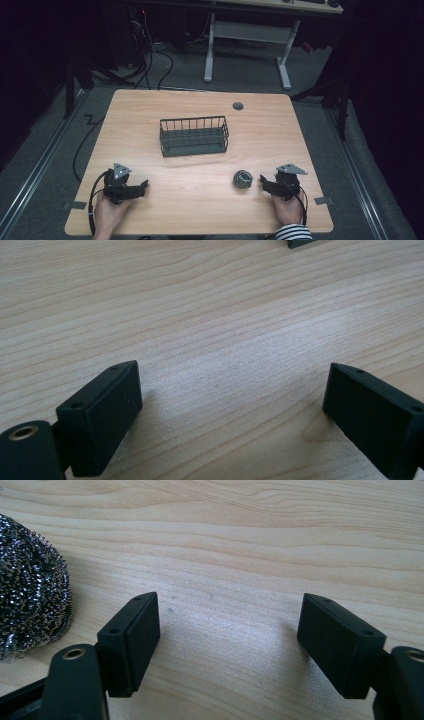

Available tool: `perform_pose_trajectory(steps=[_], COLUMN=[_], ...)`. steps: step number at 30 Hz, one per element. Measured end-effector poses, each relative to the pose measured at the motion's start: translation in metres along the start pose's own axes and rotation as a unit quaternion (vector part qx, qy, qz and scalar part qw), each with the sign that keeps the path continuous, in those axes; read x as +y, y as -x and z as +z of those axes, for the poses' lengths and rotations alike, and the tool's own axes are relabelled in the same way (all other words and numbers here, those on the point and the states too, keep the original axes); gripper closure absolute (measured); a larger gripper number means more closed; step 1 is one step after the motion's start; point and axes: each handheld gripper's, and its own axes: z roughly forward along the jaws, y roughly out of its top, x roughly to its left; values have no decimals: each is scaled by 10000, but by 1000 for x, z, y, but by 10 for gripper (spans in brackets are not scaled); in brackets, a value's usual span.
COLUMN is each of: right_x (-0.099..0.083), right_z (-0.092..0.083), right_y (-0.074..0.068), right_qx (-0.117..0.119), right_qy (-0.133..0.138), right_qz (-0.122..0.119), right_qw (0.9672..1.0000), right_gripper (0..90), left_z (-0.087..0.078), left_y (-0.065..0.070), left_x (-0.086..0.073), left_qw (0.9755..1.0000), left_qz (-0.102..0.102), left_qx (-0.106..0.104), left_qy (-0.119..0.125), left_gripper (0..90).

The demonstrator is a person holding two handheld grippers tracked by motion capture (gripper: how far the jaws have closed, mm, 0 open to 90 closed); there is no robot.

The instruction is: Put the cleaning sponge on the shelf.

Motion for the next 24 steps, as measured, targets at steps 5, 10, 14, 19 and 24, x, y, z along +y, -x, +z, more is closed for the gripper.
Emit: perform_pose_trajectory(steps=[5, 10, 14, 19, 24], right_x=[0, 0, 0, 0, 0], right_z=[0, 0, 0, 0, 0], right_y=[0, 0, 0, 0, 0], right_qx=[-1, -2, 0, 24, 20], right_qy=[0, 0, 2, 7, 13], right_qz=[1, 2, 1, 14, 22], right_qw=[10000, 10000, 10000, 10000, 10000], right_gripper=[253, 253, 255, 267, 278], left_z=[0, -1, 0, 0, 1], left_y=[0, 0, -2, -3, -2], left_x=[0, 2, 3, 5, 7], left_qw=[9999, 10000, 9999, 9997, 9995], left_qz=[80, 72, -47, -139, -162], left_qx=[-70, -62, -93, -155, -229], left_qy=[31, 0, 38, 100, 130], left_gripper=[119, 163, 180, 216, 229])
